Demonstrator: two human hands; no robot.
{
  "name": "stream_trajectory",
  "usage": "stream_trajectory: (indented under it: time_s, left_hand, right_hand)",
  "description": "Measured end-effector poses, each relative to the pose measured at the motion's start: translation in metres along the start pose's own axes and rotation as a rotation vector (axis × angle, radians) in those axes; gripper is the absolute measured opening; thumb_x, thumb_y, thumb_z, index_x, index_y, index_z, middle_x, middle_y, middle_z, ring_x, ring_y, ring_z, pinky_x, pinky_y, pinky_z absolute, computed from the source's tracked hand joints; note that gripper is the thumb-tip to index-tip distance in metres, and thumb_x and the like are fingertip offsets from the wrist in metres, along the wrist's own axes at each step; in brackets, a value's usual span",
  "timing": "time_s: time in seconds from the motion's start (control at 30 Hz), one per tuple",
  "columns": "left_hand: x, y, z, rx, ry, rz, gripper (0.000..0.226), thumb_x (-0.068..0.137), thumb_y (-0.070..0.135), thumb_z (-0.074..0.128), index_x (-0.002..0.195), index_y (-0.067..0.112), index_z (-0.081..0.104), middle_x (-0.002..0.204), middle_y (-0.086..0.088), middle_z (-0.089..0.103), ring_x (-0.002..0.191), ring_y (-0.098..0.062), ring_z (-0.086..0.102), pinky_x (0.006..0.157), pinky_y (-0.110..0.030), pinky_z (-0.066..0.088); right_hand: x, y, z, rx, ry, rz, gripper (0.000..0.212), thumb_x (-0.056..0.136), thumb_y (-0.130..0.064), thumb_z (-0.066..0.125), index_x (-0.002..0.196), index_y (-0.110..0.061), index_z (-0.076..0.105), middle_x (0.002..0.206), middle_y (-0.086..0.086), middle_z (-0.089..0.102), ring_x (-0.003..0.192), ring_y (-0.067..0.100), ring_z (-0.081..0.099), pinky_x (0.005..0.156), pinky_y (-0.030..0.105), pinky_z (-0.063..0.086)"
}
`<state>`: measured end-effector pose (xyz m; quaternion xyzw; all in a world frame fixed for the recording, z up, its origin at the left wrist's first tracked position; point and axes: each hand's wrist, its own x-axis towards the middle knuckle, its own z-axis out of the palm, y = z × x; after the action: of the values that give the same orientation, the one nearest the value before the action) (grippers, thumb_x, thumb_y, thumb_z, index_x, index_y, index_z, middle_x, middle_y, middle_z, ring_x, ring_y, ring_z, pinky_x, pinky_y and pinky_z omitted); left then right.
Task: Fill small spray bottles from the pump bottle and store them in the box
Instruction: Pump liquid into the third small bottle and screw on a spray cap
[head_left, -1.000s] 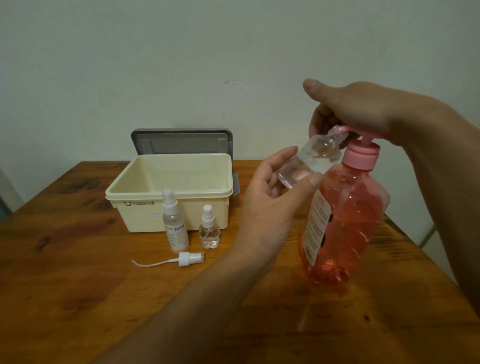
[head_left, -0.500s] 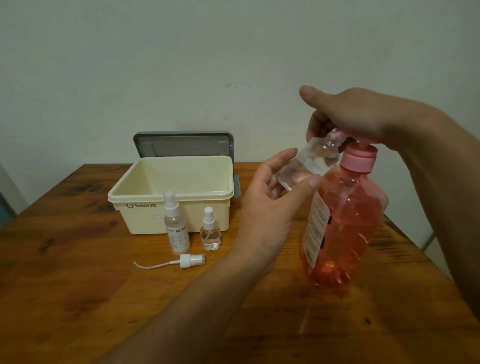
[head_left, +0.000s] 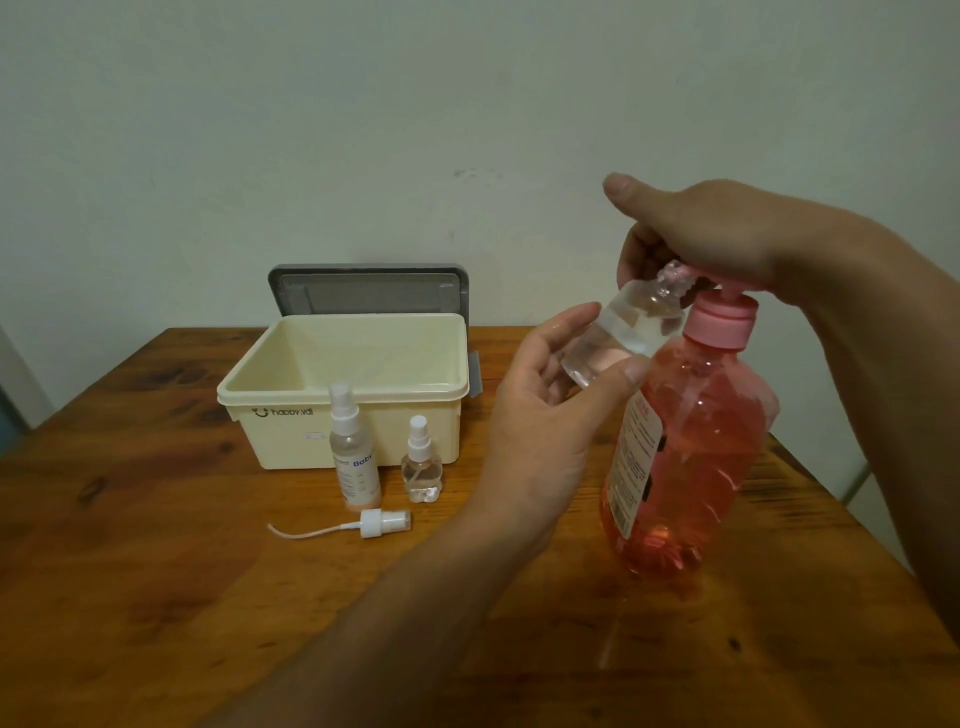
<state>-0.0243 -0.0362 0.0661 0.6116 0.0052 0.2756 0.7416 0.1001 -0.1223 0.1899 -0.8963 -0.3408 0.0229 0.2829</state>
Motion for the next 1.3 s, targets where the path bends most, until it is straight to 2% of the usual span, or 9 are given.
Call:
stream_trajectory:
  time_s: [0.27, 0.47, 0.57, 0.7, 0.8, 0.97, 1.13, 1.3]
  left_hand:
    - [0.000, 0.003, 0.000, 0.013, -0.012, 0.005, 0.051, 0.084, 0.017, 0.072, 0.130, 0.029, 0.053, 0.122, 0.011, 0.065, 0.109, 0.001, 0.062, 0.079, -0.011, 0.052]
    - [0.000, 0.001, 0.000, 0.038, -0.004, 0.006, 0.050, 0.084, 0.017, 0.072, 0.130, 0.029, 0.054, 0.124, 0.009, 0.065, 0.112, -0.002, 0.061, 0.084, -0.016, 0.053]
    - [0.000, 0.002, 0.000, 0.039, -0.008, 0.007, 0.050, 0.084, 0.017, 0.072, 0.130, 0.029, 0.054, 0.124, 0.010, 0.065, 0.111, -0.001, 0.062, 0.082, -0.014, 0.053]
    - [0.000, 0.003, -0.001, 0.047, -0.009, 0.009, 0.050, 0.084, 0.019, 0.072, 0.129, 0.030, 0.054, 0.123, 0.011, 0.064, 0.109, 0.002, 0.061, 0.079, -0.011, 0.052]
    - [0.001, 0.002, -0.001, 0.048, -0.005, 0.006, 0.050, 0.084, 0.019, 0.072, 0.129, 0.031, 0.054, 0.123, 0.012, 0.064, 0.109, 0.002, 0.061, 0.079, -0.010, 0.051]
    - [0.000, 0.000, 0.001, 0.043, -0.003, 0.000, 0.052, 0.083, 0.018, 0.073, 0.130, 0.029, 0.054, 0.122, 0.012, 0.065, 0.107, 0.002, 0.062, 0.080, -0.011, 0.052]
    - [0.001, 0.003, 0.000, 0.037, -0.014, -0.001, 0.051, 0.084, 0.018, 0.072, 0.130, 0.029, 0.053, 0.121, 0.012, 0.065, 0.106, 0.004, 0.062, 0.078, -0.010, 0.051]
    - [0.000, 0.000, 0.000, 0.028, -0.008, -0.009, 0.052, 0.083, 0.018, 0.073, 0.131, 0.029, 0.053, 0.123, 0.011, 0.065, 0.109, 0.001, 0.062, 0.080, -0.011, 0.051]
  right_hand:
    - [-0.002, -0.005, -0.010, 0.046, 0.002, -0.007, 0.079, 0.096, -0.068, 0.024, 0.076, -0.008, 0.071, 0.078, 0.012, 0.070, 0.064, 0.022, 0.060, 0.060, 0.031, 0.044]
    - [-0.001, 0.000, -0.002, 0.005, 0.012, -0.001, 0.077, 0.096, -0.068, 0.025, 0.075, -0.011, 0.071, 0.085, 0.012, 0.071, 0.066, 0.023, 0.060, 0.060, 0.031, 0.040]
    - [-0.003, -0.001, -0.003, 0.016, 0.002, 0.003, 0.078, 0.096, -0.068, 0.025, 0.077, -0.009, 0.072, 0.087, 0.013, 0.072, 0.068, 0.023, 0.061, 0.058, 0.030, 0.041]
    - [-0.004, -0.006, -0.010, 0.050, 0.006, -0.012, 0.079, 0.097, -0.067, 0.023, 0.077, -0.008, 0.071, 0.083, 0.013, 0.071, 0.065, 0.021, 0.060, 0.059, 0.029, 0.044]
    - [-0.003, -0.005, -0.006, 0.017, -0.003, 0.004, 0.077, 0.097, -0.066, 0.023, 0.076, -0.009, 0.070, 0.078, 0.010, 0.069, 0.058, 0.018, 0.057, 0.054, 0.027, 0.039]
    - [-0.001, 0.000, -0.001, 0.006, 0.000, -0.007, 0.076, 0.097, -0.067, 0.025, 0.075, -0.010, 0.071, 0.082, 0.012, 0.071, 0.064, 0.021, 0.059, 0.059, 0.030, 0.039]
    - [-0.002, -0.003, -0.009, 0.092, 0.008, -0.012, 0.078, 0.096, -0.068, 0.026, 0.076, -0.008, 0.071, 0.082, 0.013, 0.071, 0.068, 0.023, 0.060, 0.064, 0.032, 0.046]
    - [-0.002, -0.003, -0.006, 0.020, 0.000, -0.007, 0.077, 0.097, -0.066, 0.024, 0.076, -0.009, 0.071, 0.078, 0.010, 0.070, 0.062, 0.020, 0.059, 0.058, 0.029, 0.041]
